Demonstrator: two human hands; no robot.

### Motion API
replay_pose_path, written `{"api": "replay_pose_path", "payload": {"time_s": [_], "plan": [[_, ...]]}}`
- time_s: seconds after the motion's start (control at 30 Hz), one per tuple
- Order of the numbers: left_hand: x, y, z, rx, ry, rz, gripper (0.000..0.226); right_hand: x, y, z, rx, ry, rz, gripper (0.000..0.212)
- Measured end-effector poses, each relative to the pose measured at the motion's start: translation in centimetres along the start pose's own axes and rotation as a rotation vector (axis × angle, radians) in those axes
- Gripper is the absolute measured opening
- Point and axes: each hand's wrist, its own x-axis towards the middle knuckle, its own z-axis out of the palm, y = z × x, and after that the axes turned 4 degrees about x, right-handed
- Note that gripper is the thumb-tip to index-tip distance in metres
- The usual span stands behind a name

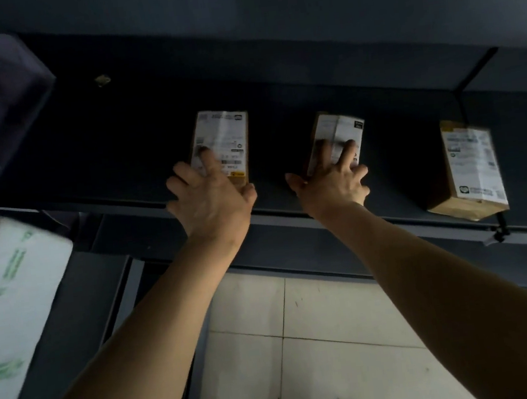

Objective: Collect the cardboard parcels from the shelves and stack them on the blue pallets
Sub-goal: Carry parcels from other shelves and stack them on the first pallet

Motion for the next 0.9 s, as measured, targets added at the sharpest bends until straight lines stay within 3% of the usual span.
{"api": "replay_pose_path", "payload": {"time_s": [0.23,0.43,0.6,0.73,0.9], "plan": [[-2.8,0.5,-4.2,0.058,-0.040,0.005,0.079,-4.0,0.0,-2.7,0.033,-0.036,-0.043,0.068],[-7.9,0.4,-10.1,0.136,-0.195,-0.039,0.081,-11.6,-0.6,-8.4,0.012,-0.241,-0.079,0.071],[-11.9,0.0,-17.3,0.158,-0.241,-0.048,0.084,-17.8,-2.2,-14.2,0.019,-0.295,-0.133,0.067],[-14.5,0.1,-24.0,0.203,-0.183,-0.048,0.084,-22.0,-4.4,-19.6,0.022,-0.248,-0.164,0.070],[-16.5,0.9,-32.5,0.078,-0.044,-0.072,0.082,-26.5,-6.6,-26.8,0.045,-0.137,-0.267,0.077]]}}
